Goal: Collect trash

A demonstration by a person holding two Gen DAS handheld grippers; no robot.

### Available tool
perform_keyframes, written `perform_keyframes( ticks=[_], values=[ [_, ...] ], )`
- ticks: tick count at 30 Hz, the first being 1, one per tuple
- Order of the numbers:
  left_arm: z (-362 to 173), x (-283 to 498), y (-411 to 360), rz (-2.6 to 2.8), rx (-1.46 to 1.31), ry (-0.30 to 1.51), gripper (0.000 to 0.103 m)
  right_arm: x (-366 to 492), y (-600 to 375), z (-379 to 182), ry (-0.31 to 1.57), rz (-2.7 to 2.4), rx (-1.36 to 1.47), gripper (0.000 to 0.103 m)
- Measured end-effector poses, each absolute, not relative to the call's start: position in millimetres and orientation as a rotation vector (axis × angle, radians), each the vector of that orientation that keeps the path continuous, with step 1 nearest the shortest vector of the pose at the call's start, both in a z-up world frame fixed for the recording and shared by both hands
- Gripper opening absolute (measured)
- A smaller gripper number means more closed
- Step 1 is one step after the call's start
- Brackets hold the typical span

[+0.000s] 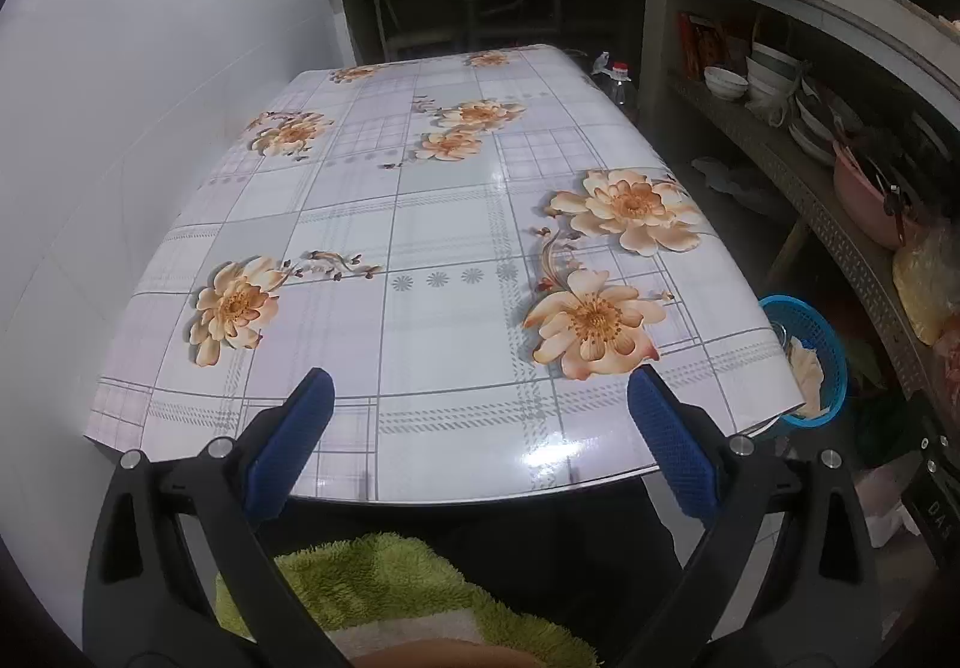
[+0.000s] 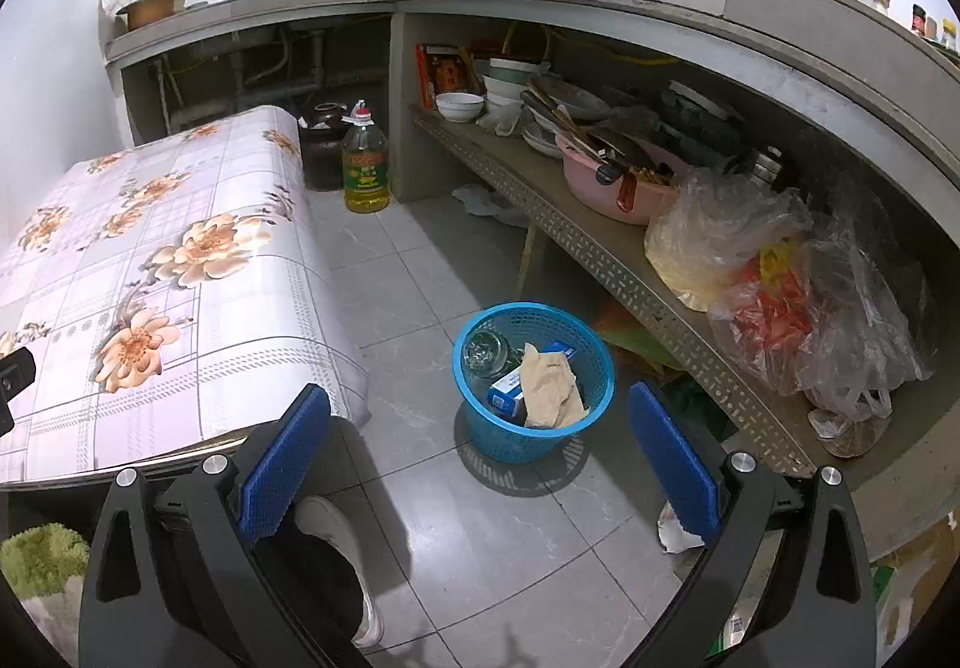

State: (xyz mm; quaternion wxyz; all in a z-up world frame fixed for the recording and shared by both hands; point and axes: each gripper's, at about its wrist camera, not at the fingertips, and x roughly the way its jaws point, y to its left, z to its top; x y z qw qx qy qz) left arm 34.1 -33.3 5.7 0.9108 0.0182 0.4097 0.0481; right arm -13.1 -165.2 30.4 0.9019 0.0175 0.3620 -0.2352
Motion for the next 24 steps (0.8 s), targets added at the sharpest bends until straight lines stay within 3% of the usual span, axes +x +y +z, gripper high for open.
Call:
perform_keyframes(
  ticks=[24],
  values=[
    [1.4, 36.5, -32.9, 0.094, 0.044, 0.863, 0.094, -11.0, -164.3, 31.3, 0.745, -0.481, 0.034, 0.096]
  ],
)
